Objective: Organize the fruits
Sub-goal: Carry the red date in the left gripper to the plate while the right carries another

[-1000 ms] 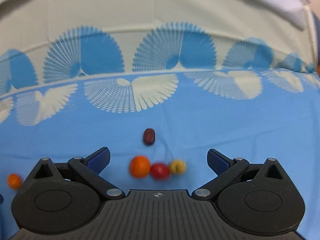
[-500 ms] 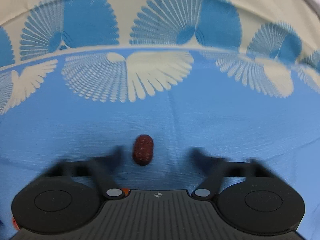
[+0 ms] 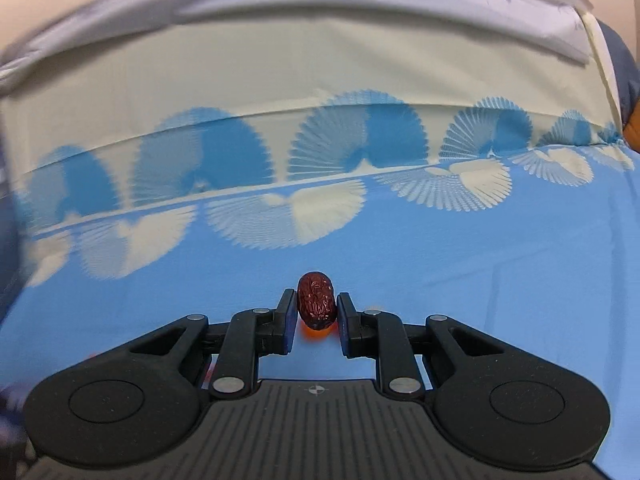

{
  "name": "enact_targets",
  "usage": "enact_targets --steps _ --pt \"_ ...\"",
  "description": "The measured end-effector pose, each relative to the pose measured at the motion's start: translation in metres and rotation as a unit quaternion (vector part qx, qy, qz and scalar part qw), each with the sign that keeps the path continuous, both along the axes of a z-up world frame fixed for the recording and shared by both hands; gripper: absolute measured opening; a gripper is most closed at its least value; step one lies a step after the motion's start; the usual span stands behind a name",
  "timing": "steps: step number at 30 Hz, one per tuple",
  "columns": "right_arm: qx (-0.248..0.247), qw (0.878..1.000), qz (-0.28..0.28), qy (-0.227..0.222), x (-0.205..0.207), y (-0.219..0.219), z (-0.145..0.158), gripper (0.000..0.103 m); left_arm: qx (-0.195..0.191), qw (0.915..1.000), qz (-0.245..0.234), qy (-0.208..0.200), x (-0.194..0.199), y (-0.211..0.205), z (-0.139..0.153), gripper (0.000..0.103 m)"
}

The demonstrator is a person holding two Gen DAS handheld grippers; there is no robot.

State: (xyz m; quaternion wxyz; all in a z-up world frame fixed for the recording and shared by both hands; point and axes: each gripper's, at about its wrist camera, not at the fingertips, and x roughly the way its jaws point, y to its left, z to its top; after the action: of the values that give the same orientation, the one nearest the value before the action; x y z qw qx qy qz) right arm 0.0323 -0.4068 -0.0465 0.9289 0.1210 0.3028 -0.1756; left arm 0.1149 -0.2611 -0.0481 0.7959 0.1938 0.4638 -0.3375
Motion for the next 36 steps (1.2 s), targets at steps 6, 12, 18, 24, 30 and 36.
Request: enact_targets --steps 6,12,18,24,30,36 --pt "0.055 0.997 0.047 0.000 -0.083 0.089 0.029 0.022 -0.021 0.9985 0.050 0.004 -0.053 0.062 0.044 0.022" --pt "0.074 0.991 0.114 -0.001 -0.130 0.169 0.054 0.022 -0.037 0.9949 0.088 -0.031 -0.103 0.124 0.079 0.022" --pt "0.050 0.985 0.166 -0.013 -0.153 0.222 0.074 0.022 -0.055 0.9903 0.123 -0.035 -0.143 0.179 0.093 0.022" --pt "0.025 0.981 0.190 -0.023 -0.161 0.247 0.087 0.022 -0.066 0.9845 0.156 -0.047 -0.168 0.224 0.100 0.022" --pt "-0.005 0.975 0.222 -0.021 -0.165 0.272 0.092 0.022 -0.082 0.9767 0.190 -0.055 -0.178 0.258 0.107 0.022" --pt "-0.019 0.969 0.245 -0.015 -0.162 0.287 0.093 0.022 -0.098 0.9696 0.215 -0.063 -0.183 0.280 0.113 0.022"
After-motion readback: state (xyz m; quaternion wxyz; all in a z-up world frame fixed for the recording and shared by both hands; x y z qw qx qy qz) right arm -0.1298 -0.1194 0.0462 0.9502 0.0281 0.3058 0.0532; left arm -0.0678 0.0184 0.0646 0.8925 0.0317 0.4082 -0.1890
